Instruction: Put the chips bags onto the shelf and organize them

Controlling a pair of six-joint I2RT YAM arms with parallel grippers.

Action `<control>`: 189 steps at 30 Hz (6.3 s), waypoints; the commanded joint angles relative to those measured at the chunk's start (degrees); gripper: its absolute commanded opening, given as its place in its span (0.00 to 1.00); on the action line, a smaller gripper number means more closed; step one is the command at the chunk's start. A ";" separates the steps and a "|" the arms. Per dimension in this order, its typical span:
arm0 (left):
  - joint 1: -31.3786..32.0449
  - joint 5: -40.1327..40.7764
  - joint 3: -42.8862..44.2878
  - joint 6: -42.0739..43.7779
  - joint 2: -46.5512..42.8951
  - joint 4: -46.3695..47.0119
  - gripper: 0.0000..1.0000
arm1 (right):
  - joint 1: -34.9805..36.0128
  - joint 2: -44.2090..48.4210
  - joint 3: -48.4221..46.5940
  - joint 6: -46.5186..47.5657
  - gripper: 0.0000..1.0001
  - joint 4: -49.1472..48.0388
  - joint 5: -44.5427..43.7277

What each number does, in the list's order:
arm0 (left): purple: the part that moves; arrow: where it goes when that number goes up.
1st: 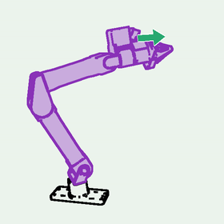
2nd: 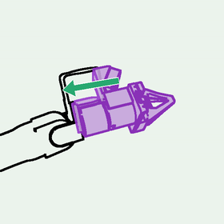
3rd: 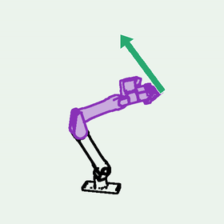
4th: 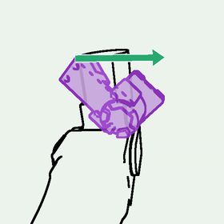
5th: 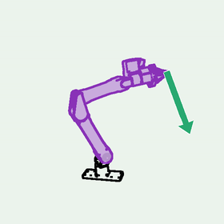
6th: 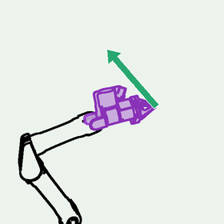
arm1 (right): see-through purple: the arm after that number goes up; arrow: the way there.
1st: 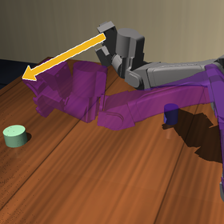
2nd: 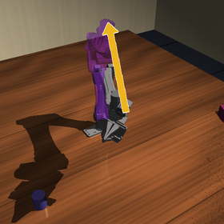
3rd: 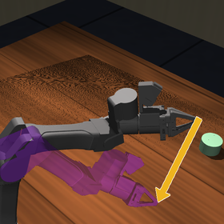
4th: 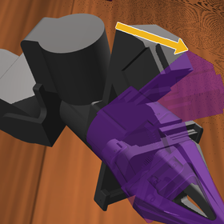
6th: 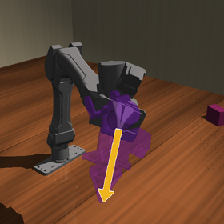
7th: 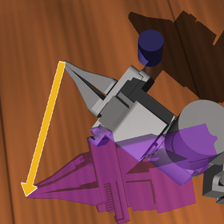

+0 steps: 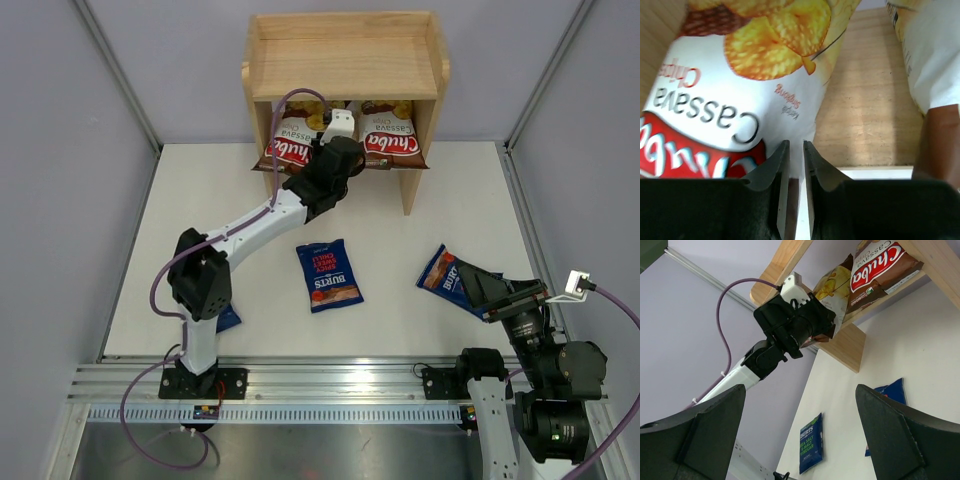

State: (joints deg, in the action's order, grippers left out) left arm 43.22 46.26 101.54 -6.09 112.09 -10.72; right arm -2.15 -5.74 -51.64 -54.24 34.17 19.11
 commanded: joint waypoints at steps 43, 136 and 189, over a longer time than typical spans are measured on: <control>-2.44 -21.82 -24.46 -21.86 -23.61 2.37 0.09 | -0.13 0.02 -0.74 -0.17 0.99 -2.45 0.31; -4.64 -28.33 -53.28 -35.04 -11.72 12.57 0.39 | -0.13 -9.64 11.30 3.17 0.99 -15.19 21.93; 11.80 -12.16 -25.68 -60.96 -53.65 12.39 0.00 | 43.99 -50.33 12.71 11.08 0.84 -83.31 -1.09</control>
State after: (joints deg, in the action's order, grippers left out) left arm 54.76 33.28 75.96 -61.67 58.74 -4.86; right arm 40.58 -54.24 -35.62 -46.94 -43.66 21.76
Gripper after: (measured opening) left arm 0.004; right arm 0.868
